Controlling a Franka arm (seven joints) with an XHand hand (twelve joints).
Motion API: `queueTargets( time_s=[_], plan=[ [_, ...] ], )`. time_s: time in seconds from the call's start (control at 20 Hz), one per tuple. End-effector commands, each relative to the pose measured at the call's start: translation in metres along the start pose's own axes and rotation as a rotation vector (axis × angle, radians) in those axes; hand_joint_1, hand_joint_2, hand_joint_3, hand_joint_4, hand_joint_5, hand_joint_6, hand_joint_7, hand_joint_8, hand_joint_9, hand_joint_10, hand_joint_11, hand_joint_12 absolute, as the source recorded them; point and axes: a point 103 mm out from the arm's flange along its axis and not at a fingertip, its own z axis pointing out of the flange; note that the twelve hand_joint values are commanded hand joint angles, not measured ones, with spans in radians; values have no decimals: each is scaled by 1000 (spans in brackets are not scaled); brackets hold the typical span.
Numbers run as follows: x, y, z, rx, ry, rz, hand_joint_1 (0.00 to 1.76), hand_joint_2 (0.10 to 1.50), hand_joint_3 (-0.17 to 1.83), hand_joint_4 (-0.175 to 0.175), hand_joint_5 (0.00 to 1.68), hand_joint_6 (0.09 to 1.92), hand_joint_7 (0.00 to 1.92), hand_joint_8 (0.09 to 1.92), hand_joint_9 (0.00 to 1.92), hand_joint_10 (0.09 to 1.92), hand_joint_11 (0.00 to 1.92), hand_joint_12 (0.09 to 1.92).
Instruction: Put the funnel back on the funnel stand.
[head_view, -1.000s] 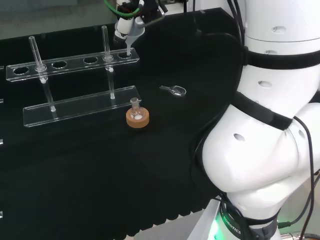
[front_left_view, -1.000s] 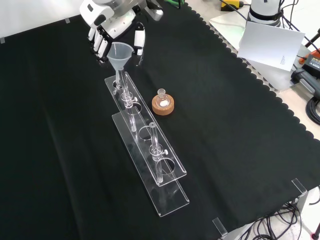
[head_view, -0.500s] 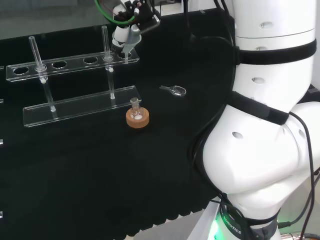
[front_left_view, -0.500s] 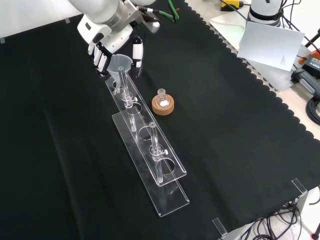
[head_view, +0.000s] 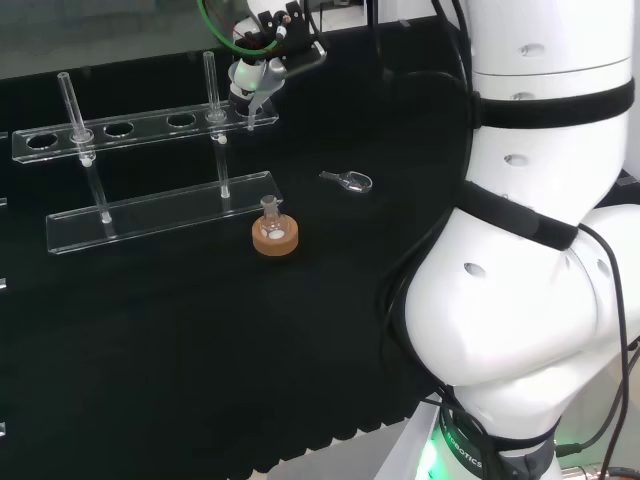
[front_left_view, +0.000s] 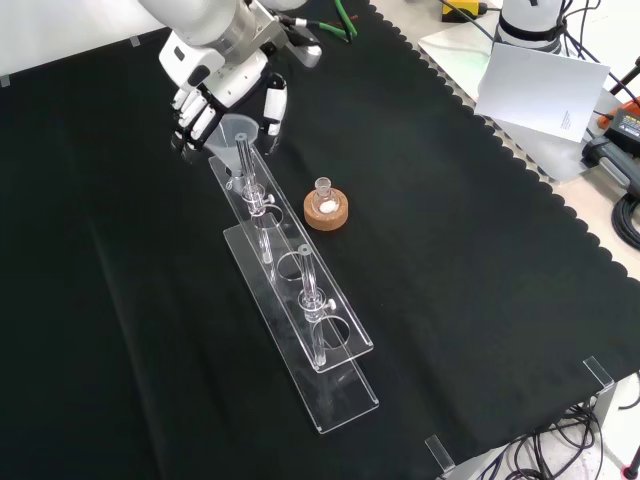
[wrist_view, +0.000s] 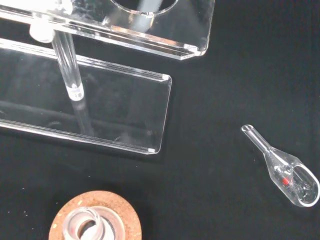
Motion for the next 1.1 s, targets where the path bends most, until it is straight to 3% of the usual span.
queueTargets(
  time_s=[0.05, 0.25, 0.35, 0.45, 0.6, 0.65, 0.7, 0.75, 1.1],
  plan=[
    [5, -23, -10, -40, 15, -1, 640, 946, -175, -36, 132, 87, 3, 391, 153, 751, 115, 1470],
    [10, -50, -22, -80, 17, 27, 571, 895, -166, -23, 25, 87, 0, 87, 16, 712, 24, 1506],
    [6, -68, -29, -117, 30, 40, 548, 878, -163, -19, 5, 87, 0, 87, 3, 652, 5, 1508],
    [4, -85, -34, -145, 27, 93, 535, 870, -155, -21, 1, 87, 0, 87, 0, 675, 0, 1513],
    [-6, -106, -34, -192, 66, 50, 528, 862, -140, -28, 24, 87, 26, 87, 0, 772, 0, 1529],
    [-9, -116, -34, -198, 48, 54, 529, 861, -135, -30, 38, 87, 48, 87, 7, 798, 0, 1532],
    [-13, -126, -36, -182, 61, 102, 529, 862, -132, -32, 50, 87, 66, 87, 15, 814, 0, 1534],
    [-17, -132, -37, -186, 75, 120, 530, 863, -130, -33, 58, 87, 79, 87, 21, 823, 0, 1536],
    [-54, -189, -21, -226, 201, 160, 531, 869, -122, -35, 86, 87, 121, 87, 67, 840, 3, 1543]
  ],
)
